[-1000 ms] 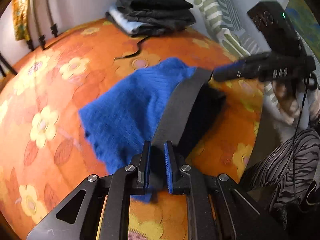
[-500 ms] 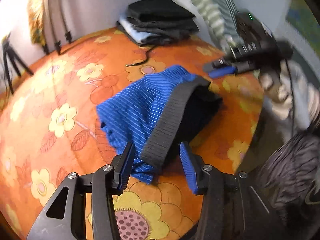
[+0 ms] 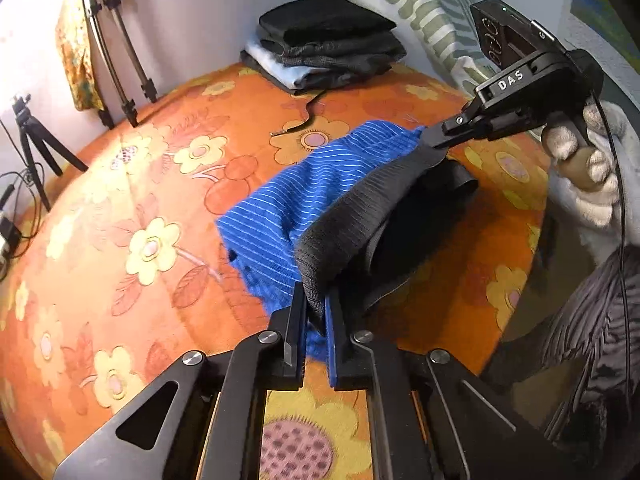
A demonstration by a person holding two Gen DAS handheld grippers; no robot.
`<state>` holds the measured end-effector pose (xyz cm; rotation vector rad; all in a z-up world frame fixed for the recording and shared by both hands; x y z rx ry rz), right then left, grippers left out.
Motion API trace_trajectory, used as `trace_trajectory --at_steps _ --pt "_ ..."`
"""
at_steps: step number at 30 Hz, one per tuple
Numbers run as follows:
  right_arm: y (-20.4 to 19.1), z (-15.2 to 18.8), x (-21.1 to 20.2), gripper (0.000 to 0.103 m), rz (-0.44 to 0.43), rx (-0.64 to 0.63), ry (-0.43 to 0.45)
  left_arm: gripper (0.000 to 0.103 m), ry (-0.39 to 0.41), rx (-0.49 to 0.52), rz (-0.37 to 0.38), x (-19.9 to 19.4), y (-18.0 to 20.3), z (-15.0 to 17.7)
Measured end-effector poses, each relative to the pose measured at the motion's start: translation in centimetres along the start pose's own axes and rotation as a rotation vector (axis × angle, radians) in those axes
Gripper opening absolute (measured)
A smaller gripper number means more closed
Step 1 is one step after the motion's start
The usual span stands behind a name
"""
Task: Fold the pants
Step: 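Grasp the folded blue briefs at the waistband with both grippers, then lift the folded briefs off the bed with both grippers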
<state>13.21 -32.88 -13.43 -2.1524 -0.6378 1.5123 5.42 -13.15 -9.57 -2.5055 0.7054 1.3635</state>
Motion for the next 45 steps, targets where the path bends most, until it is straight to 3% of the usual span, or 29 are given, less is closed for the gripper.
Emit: trace_trajectory --at_steps 2,5,7,10,13,15,19,22,28,31,34,36,37,38,39,40,42,45 --pt "-0.2 0.6 -0.3 0.008 -0.007 -0.007 -0.010 0.006 -0.015 0.010 0.016 -0.3 0.1 0.7" --pt "-0.1 2.0 0.5 0.010 0.106 -0.085 -0.068 0.010 -0.064 0.035 0.048 0.0 0.6 2.0" --pt "0.2 2.7 0.7 0.018 0.122 -0.103 -0.112 0.012 -0.087 0.037 0.039 0.0 0.7 2.4" --pt "-0.1 2.0 -1.3 0.018 0.109 -0.130 -0.053 0.012 -0.069 -0.006 0.067 -1.2 0.0 1.9" --pt "-0.1 0.0 -2.8 0.018 0.080 -0.119 0.014 0.012 -0.002 -0.041 0.112 -3.0 0.1 -0.2" --pt "-0.3 -1.5 -2.6 0.023 0.070 -0.124 0.041 0.012 0.041 -0.025 0.132 -3.3 1.0 -2.1" --pt "-1.0 -3.6 -1.0 0.024 -0.004 -0.106 0.075 0.012 0.072 -0.011 0.159 -1.8 2.3 -4.8" --pt "-2.2 -4.3 1.2 0.024 -0.071 -0.109 0.073 0.012 0.060 -0.067 0.158 0.7 1.2 -6.0" --pt "-0.3 -4.3 4.7 0.024 0.070 -0.116 0.023 0.012 0.020 -0.224 0.106 4.2 -3.6 -4.8" --pt "1.4 -4.3 4.6 0.017 0.031 -0.037 0.026 0.012 -0.010 -0.284 0.072 5.0 -5.7 -2.8" --pt "1.0 -4.3 3.8 0.017 0.056 -0.066 0.038 0.016 -0.012 -0.304 0.040 4.8 -6.8 -1.5" --pt "0.6 -4.3 3.1 0.025 0.089 -0.102 0.056 0.018 0.013 -0.330 0.038 3.9 -7.6 -1.4" --pt "0.3 -4.1 2.5 0.037 0.092 -0.126 0.071 0.019 0.024 -0.345 0.036 3.6 -8.0 -1.4" --pt "0.2 -4.2 2.2 0.050 0.099 -0.141 0.082 0.024 0.039 -0.367 0.042 3.0 -8.4 -1.4" --pt "0.0 -4.1 1.8 0.055 0.111 -0.158 0.101 0.034 0.046 -0.381 0.047 2.8 -8.6 -1.4" --pt "-0.1 -4.1 1.5 0.057 0.119 -0.170 0.115 0.043 0.054 -0.396 0.057 2.5 -8.8 -1.5" --pt "0.0 -3.9 1.4 0.057 0.116 -0.187 0.125 0.050 0.059 -0.417 0.074 2.4 -8.7 -1.6" --pt "0.3 -3.4 1.5 0.057 0.116 -0.203 0.125 0.051 0.062 -0.436 0.090 2.6 -8.3 -1.8"
Point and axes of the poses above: each gripper's, at about its wrist camera, not at the fingertips, and x roughly the way its jaws point, y to its right, z to its underside, the point moved 5 cm from there along x, roughly the way its jaws point, and after that the axes turned 6 degrees about -x, right-handed, at the moved point
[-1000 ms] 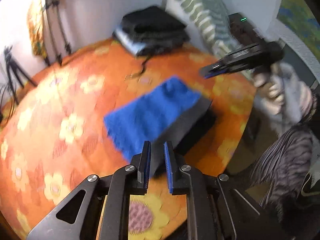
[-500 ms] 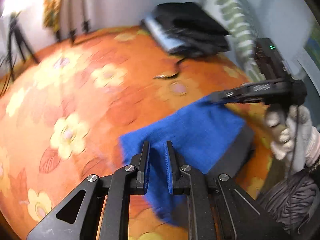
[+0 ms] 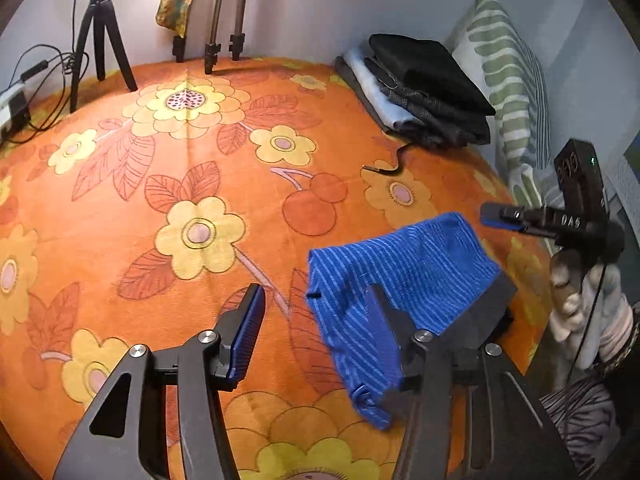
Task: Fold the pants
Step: 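Lift the folded briefs off the bed with both grippers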
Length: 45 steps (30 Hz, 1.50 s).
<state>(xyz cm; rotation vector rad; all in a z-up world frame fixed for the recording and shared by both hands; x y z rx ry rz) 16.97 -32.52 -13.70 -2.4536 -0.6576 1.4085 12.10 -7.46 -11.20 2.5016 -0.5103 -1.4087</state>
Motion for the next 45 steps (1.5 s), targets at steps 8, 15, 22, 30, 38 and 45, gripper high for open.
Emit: trace_trajectory --at_steps 8,15,22,30,38,45 --pt "1.0 1.0 1.6 0.057 0.038 -0.039 -0.015 0.051 -0.013 0.016 0.001 2.2 1.5 0.6" --pt "0.0 1.2 1.9 0.058 0.076 -0.127 0.030 0.051 0.003 0.052 -0.025 3.1 2.1 0.9" --pt "-2.1 1.8 2.5 0.059 0.087 -0.235 0.038 0.045 0.043 0.069 -0.042 3.4 2.5 1.7" --pt "-2.1 1.9 2.5 0.033 0.094 -0.214 0.036 0.021 0.068 0.062 -0.051 3.7 3.0 1.7" --pt "-3.4 2.0 2.8 0.012 0.089 -0.232 0.021 0.014 0.099 0.040 -0.053 3.1 3.3 1.7" --pt "-4.7 1.0 -0.1 0.011 0.088 -0.229 0.115 0.013 0.151 0.044 -0.048 1.2 3.7 1.4"
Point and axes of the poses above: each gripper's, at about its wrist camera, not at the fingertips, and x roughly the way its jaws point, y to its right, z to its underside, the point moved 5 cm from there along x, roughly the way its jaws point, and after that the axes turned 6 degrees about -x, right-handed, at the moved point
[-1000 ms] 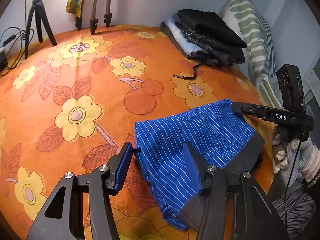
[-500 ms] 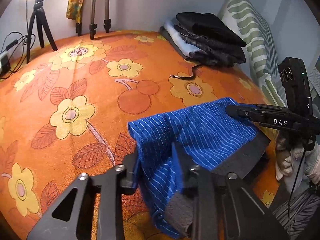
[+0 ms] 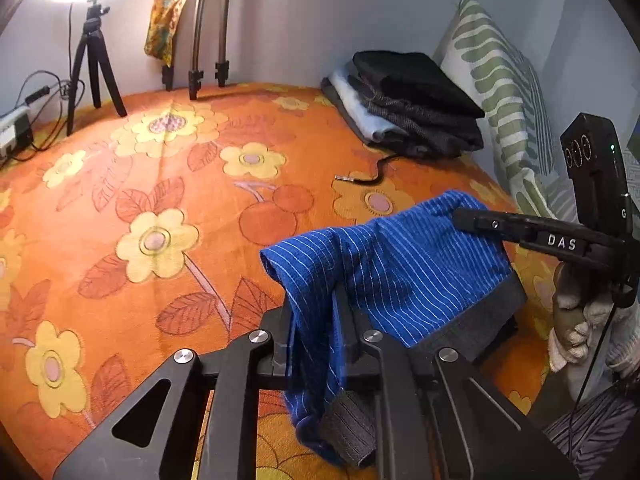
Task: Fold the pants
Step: 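Lift the folded briefs off the bed with both grippers, then carry the held briefs with both grippers toward the stack of dark clothes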
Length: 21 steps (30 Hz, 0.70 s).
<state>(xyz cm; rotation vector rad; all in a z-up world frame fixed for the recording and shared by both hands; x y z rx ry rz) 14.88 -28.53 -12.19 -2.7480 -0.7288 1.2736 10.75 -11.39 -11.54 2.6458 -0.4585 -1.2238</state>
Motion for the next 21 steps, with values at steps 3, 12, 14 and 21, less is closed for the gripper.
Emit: trace_trajectory --at_steps 3,12,14,21 --pt "-0.2 -0.5 -1.0 0.011 0.016 0.006 0.033 0.012 0.024 0.001 0.007 -0.9 0.2 -0.5" --pt "-2.3 -3.7 -6.2 0.011 0.059 -0.018 0.206 0.012 0.175 0.061 0.009 -5.4 2.0 -4.1" --pt "-2.7 -4.2 -7.3 0.011 0.066 -0.029 0.244 0.012 0.200 0.064 0.015 -6.2 2.3 -4.9" --pt "-3.2 -5.3 -10.4 0.011 0.079 -0.029 0.336 0.012 0.256 0.087 0.027 -8.2 4.0 -6.5"
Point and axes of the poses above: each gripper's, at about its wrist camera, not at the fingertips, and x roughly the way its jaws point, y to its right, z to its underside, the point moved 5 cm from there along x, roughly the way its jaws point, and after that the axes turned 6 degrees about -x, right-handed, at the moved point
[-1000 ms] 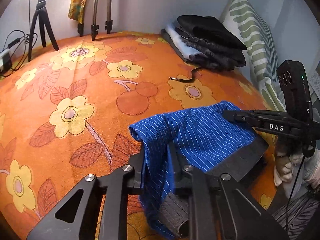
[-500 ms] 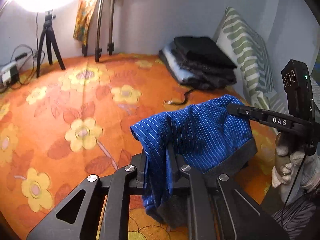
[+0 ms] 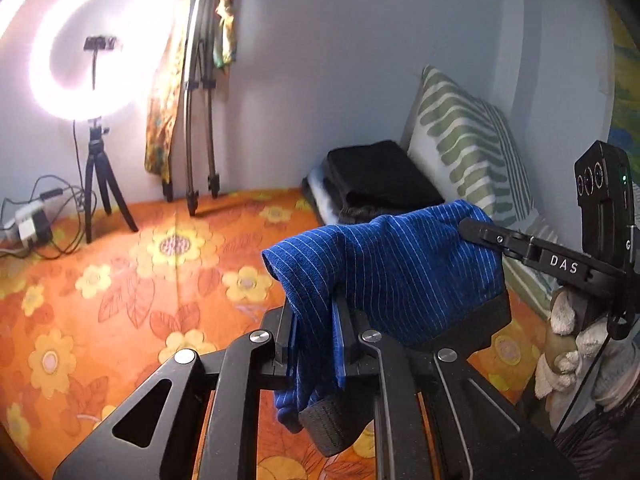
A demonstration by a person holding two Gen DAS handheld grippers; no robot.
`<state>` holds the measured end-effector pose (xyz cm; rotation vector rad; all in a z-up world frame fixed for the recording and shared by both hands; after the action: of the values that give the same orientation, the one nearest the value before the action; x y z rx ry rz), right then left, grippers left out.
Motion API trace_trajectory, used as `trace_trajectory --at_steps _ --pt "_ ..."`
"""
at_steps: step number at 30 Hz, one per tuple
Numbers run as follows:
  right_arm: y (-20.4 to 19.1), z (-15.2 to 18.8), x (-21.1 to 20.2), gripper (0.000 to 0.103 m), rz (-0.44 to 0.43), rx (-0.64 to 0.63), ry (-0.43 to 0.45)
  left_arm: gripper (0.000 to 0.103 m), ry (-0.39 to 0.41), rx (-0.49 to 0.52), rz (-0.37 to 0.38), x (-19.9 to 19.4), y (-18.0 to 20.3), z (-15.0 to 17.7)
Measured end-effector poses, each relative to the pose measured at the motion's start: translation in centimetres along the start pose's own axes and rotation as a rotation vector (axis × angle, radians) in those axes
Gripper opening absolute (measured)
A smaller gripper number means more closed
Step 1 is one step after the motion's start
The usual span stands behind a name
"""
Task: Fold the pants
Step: 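Carry the held briefs with both grippers toward the stack of dark clothes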
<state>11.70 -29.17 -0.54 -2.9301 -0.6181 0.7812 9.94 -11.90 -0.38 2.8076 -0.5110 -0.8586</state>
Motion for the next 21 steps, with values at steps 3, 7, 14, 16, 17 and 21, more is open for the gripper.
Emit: trace_trajectory --at_steps 3,7,14,16,17,21 --pt "0.3 -0.3 -0.8 0.010 0.006 0.015 0.015 0.012 0.013 0.015 0.006 -0.3 0.7 -0.7" --pt "0.6 -0.7 -1.8 0.010 0.017 0.020 0.029 0.012 0.025 0.027 0.016 -0.3 1.6 -1.4" --pt "1.3 -1.5 -2.4 0.011 0.072 0.012 0.034 0.012 0.034 0.034 0.044 0.5 2.7 -3.2" --pt "1.7 -1.8 -2.3 0.011 0.083 0.013 0.028 0.012 0.034 0.037 0.049 0.9 3.0 -3.6" --pt "1.9 -2.0 -2.2 0.010 0.094 0.010 0.025 0.012 0.033 0.041 0.051 1.2 3.2 -3.9" --pt "3.2 -2.8 -1.8 0.011 0.116 0.016 0.015 0.012 0.034 0.045 0.066 2.6 3.7 -5.1"
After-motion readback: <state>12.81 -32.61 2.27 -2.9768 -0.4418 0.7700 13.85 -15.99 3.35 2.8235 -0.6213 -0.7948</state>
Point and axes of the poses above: each gripper's, at about its wrist camera, not at the fingertips, and x roughly the way its jaws point, y to its right, z to its underside, the point moved 5 cm from there along x, roughly the way its jaws point, and after that the axes turned 6 degrees about -x, right-handed, at the moved point
